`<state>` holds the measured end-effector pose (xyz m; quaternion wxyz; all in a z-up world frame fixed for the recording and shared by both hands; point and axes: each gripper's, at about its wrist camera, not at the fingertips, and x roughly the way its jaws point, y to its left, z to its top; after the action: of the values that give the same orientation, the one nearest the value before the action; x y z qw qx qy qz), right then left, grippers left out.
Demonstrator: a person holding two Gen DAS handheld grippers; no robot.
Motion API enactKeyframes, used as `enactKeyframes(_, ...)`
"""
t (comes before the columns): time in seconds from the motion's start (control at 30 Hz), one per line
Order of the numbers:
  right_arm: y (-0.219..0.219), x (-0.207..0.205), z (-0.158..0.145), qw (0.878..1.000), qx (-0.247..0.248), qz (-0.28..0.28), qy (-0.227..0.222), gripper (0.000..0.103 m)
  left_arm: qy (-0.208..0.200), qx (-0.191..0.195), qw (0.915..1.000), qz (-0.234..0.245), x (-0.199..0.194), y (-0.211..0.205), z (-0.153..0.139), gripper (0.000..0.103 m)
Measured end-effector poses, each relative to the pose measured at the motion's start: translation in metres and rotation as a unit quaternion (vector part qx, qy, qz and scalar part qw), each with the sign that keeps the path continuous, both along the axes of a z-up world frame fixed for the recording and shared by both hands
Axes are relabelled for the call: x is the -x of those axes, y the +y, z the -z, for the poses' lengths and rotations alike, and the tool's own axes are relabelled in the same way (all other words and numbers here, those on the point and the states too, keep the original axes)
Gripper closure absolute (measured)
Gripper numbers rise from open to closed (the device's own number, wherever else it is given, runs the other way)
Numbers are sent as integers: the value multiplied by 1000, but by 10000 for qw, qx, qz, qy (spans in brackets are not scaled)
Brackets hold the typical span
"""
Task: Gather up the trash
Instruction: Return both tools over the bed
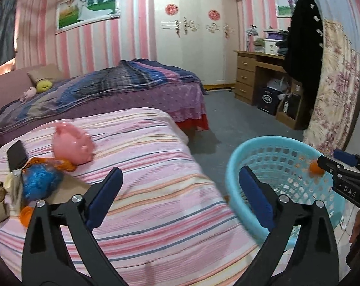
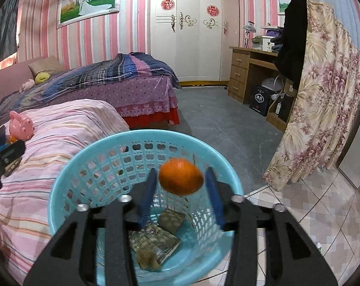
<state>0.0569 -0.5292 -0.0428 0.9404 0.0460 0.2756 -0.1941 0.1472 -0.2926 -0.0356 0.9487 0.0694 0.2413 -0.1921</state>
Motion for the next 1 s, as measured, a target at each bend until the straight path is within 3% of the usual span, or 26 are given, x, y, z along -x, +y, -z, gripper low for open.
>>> enactKeyframes(0.1, 8, -2, 0, 10000, -27, -12, -48, 27, -24, 56, 9999, -123, 1, 16, -3, 8)
enactKeyframes(0.27, 26, -4, -5, 9999, 12, -32, -98, 14, -219, 13, 9990, -392, 9, 48, -15, 8)
enactKeyframes(0.63, 105, -21, -29, 9976, 100, -641, -260, 10, -389, 171, 9906, -1298, 30, 173, -45, 6)
enactKeyframes(1.0, 200, -47, -31, 9912, 198, -1292, -202, 10, -278, 134, 9730, -2287, 34, 307, -38, 6)
